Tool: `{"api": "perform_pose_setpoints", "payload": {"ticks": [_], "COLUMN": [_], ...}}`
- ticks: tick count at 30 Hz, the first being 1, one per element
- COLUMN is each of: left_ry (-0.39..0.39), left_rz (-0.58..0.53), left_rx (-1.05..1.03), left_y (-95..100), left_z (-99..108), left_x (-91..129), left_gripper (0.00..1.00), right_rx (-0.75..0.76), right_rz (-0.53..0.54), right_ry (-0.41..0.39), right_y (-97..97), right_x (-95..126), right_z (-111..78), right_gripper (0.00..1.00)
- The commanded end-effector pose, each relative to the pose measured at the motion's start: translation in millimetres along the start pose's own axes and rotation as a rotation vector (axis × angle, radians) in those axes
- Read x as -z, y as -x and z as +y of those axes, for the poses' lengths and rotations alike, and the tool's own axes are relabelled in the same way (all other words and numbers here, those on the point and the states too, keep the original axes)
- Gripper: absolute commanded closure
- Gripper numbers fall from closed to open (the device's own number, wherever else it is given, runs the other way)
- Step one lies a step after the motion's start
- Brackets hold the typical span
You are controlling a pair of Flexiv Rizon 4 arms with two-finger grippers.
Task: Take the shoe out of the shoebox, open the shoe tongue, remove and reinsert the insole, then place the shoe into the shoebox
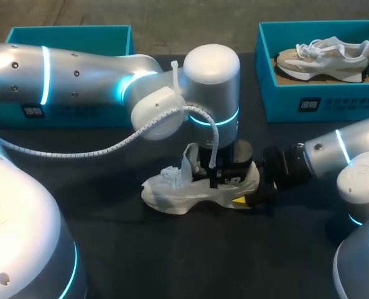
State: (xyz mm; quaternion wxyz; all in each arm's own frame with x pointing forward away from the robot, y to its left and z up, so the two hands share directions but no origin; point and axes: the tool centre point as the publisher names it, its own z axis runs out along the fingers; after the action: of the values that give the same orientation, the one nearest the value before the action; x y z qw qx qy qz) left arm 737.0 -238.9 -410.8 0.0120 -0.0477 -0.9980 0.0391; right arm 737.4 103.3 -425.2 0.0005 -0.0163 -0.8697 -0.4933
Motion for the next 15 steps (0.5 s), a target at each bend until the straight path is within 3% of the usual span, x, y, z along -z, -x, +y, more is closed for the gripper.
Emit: {"api": "perform_pose_setpoints", "payload": {"ticks": [1,15], "left_ry": [-0.028,-0.057], "left_rz": [0.008,0.043], "left_rx": [0.012,0.013], "left_y": [5.1,1.7], "left_z": [9.9,11.8], "left_x": [-5.2,31.1], "left_gripper": [1.00,1.00], "right_rx": [0.000,0.000], "right_rz": [-0.001,-0.001], "right_ry": [-0.003,-0.003], "right_y": [-0.8,-0.8], "right_x": [0.4,0.4], "right_z": [0.9,0.9], "right_gripper": [1.00,1.00]}}
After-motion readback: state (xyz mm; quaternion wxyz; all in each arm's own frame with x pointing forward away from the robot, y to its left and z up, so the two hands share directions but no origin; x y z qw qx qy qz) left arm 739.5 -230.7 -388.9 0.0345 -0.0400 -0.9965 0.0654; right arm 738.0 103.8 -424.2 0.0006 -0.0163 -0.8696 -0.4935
